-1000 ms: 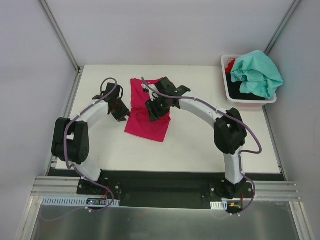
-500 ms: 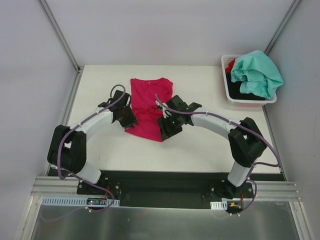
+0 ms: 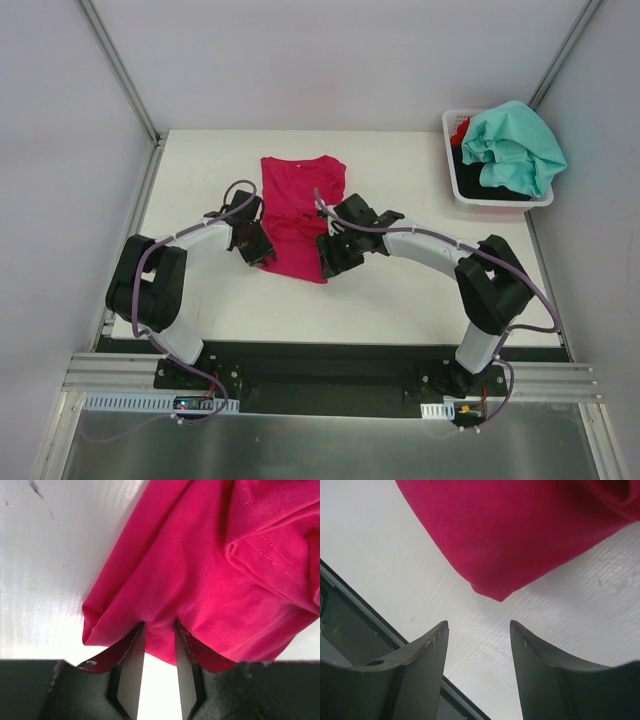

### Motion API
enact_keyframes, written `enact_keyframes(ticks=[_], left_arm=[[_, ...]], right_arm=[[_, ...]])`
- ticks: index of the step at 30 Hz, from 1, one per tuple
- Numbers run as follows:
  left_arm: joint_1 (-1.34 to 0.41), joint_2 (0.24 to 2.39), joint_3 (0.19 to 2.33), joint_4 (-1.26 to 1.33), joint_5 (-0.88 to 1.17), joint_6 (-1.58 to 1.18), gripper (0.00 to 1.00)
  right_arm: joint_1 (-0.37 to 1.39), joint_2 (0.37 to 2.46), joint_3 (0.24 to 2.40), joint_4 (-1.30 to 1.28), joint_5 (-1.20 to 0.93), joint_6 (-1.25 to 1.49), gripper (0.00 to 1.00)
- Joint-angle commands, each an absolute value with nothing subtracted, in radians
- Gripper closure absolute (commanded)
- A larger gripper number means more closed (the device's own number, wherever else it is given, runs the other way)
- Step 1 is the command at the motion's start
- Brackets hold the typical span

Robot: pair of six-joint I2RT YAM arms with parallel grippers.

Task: Fold and stack the t-shirts

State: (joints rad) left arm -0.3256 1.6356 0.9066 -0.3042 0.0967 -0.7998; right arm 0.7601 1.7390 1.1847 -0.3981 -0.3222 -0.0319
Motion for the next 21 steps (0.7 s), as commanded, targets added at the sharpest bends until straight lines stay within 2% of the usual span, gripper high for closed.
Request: enact_keyframes(ticks=[1, 10, 21], left_arm=[[-0.319, 1.686, 0.859, -0.255, 0.066, -0.793, 0.71], [-0.354, 1.675, 0.773, -0.212, 0.081, -0.85, 0.71], [-0.524, 1.542, 0.646, -0.213, 0.081, -0.963, 0.72]], right_arm=[[0.746, 1.779, 1.21, -0.345, -0.337, -0.02, 0.45], [0.744, 1.796, 1.23, -0.328, -0.36, -0.003, 0.45], [0.729, 1.767, 1.322, -0.457, -0.305, 0.031, 0.46]])
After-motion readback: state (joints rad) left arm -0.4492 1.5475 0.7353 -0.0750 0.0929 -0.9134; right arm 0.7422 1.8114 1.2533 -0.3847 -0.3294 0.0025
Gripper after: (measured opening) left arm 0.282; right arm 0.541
